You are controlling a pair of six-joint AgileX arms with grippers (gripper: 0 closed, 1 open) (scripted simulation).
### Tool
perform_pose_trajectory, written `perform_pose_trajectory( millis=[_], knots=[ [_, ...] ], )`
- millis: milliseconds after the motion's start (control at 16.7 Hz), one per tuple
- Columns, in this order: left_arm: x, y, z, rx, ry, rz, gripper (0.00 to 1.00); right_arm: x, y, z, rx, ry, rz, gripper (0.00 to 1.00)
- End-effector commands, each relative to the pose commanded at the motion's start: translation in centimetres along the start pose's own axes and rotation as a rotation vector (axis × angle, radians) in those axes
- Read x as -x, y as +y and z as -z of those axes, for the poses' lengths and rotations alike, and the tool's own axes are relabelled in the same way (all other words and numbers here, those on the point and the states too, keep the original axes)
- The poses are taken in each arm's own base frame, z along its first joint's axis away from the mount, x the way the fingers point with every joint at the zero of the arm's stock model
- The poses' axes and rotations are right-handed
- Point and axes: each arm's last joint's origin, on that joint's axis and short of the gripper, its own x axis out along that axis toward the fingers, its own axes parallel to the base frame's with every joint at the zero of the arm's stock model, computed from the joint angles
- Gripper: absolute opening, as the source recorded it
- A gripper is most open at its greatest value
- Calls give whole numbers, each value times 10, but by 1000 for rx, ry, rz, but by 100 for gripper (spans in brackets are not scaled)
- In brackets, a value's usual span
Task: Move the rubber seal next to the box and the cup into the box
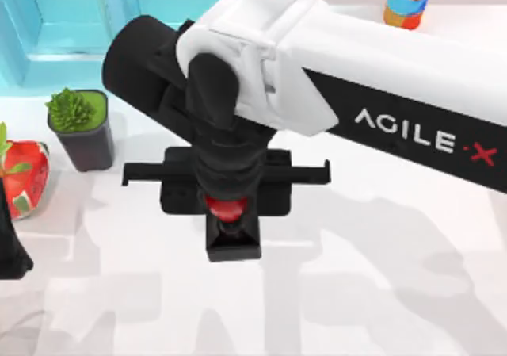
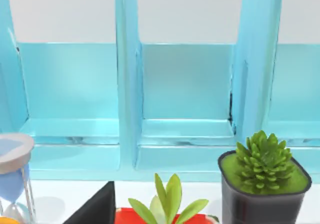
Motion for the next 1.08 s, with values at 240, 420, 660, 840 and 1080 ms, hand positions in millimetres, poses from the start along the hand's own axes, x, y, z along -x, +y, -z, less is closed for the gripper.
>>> perform_pose_trajectory(
  millis=[240,420,660,840,1080],
  knots=[
    [0,0,0,0,0,0,100,-1,1,2,5,3,3,0],
    [0,0,0,0,0,0,100,7,-24,-10,-3,9,4,0],
    [0,0,0,0,0,0,100,35,-103,-27,-20,15,-13,0],
    [0,0,0,0,0,0,100,57,-178,-15,-24,10,-37,0],
    [0,0,0,0,0,0,100,63,-259,27,-18,9,-56,0]
  ],
)
